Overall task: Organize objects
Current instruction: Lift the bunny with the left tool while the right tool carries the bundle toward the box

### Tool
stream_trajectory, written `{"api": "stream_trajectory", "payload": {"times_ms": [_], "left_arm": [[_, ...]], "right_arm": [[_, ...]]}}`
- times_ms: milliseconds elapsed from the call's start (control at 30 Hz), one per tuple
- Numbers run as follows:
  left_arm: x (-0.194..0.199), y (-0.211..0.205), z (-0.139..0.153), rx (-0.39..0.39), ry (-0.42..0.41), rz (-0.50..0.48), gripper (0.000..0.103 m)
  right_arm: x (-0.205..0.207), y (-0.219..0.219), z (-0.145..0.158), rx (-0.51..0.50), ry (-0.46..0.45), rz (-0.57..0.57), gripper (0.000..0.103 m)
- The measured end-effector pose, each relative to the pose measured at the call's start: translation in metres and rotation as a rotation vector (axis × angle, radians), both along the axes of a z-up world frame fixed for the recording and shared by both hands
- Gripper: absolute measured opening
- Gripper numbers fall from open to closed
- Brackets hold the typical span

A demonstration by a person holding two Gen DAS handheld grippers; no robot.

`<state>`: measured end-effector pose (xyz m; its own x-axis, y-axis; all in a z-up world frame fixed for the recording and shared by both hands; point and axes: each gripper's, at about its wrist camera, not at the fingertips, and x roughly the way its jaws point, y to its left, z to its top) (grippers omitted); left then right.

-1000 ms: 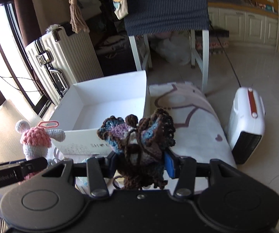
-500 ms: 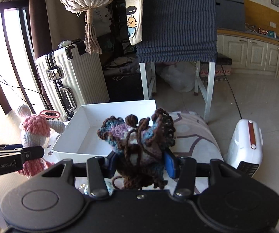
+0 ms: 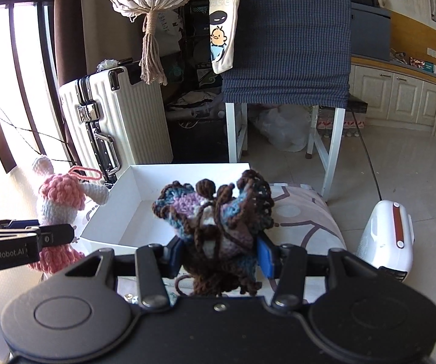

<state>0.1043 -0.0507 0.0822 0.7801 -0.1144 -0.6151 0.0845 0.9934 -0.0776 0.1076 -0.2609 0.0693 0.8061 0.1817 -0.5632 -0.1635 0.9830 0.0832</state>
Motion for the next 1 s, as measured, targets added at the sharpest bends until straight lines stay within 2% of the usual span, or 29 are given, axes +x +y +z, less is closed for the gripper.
{"api": "stream_trajectory", "payload": {"times_ms": [300,533,800,1000], "left_arm": [[0.036,0.000,0.005,0.006,0.007,-0.003,0.035],[0.081,0.008,-0.003,0.011,0.076,0.003,0.035],[0.139,0.017,-0.019,0.022,0.157,-0.012,0.035],[0.177,0.017,-0.038,0.016,0.233,-0.022,0.035]], "right_arm": [[0.028,0.015,0.004,0.011,-0.014,0.035,0.049],[0.064,0.030,0.007,0.004,-0.013,0.070,0.049],[0.125,0.030,-0.005,0.008,0.042,0.047,0.050],[0.170,0.035,-0.025,0.013,0.146,0.043,0.050]]}}
